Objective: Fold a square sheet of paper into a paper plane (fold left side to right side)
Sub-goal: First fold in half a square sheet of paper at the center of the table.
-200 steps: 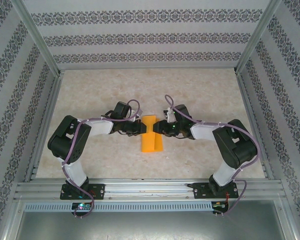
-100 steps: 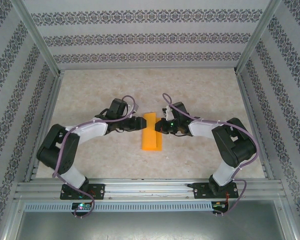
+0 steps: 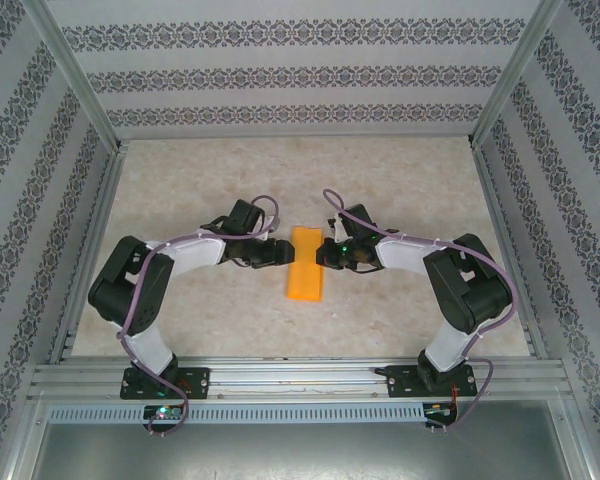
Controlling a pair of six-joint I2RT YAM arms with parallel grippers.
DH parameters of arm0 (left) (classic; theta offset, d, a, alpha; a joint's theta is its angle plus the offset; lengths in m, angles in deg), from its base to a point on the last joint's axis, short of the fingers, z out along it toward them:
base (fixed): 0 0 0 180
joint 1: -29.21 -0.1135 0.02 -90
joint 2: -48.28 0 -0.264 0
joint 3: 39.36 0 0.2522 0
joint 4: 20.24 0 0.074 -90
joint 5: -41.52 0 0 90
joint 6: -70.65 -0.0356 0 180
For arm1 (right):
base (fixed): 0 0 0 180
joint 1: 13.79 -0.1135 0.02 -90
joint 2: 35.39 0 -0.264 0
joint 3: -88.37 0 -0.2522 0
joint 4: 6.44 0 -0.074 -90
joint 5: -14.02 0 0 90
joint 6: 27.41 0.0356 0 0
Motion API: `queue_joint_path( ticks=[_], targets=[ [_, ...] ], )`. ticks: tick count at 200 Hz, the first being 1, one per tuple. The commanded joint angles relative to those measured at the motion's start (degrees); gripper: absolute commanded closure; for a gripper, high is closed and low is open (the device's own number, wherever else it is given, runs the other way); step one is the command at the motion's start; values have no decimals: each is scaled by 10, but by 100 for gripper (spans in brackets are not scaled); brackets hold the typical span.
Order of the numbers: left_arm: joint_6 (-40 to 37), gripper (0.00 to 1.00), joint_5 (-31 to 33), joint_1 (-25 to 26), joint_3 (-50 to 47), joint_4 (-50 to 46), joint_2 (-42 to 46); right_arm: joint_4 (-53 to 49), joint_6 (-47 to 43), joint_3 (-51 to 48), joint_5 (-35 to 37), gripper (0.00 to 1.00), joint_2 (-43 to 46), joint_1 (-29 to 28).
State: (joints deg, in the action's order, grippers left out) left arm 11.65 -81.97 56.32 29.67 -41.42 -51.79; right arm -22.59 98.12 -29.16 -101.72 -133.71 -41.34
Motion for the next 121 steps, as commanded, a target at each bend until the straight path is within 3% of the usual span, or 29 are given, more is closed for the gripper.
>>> queue_joint_path(
  ticks=[1, 32, 77, 121],
  targets=[
    [-6, 38, -9, 13, 37, -16, -30, -10, -13, 10, 11, 98, -6, -7],
    [5, 39, 1, 20, 73, -36, -77, -11, -12, 9, 12, 97, -6, -7],
    [-1, 50, 31, 36, 93, -65, -108, -12, -10, 6, 16, 94, -6, -8],
    [3, 56, 76, 53, 92, -97, -116, -12, -9, 1, 21, 78, 11, -6]
  ],
)
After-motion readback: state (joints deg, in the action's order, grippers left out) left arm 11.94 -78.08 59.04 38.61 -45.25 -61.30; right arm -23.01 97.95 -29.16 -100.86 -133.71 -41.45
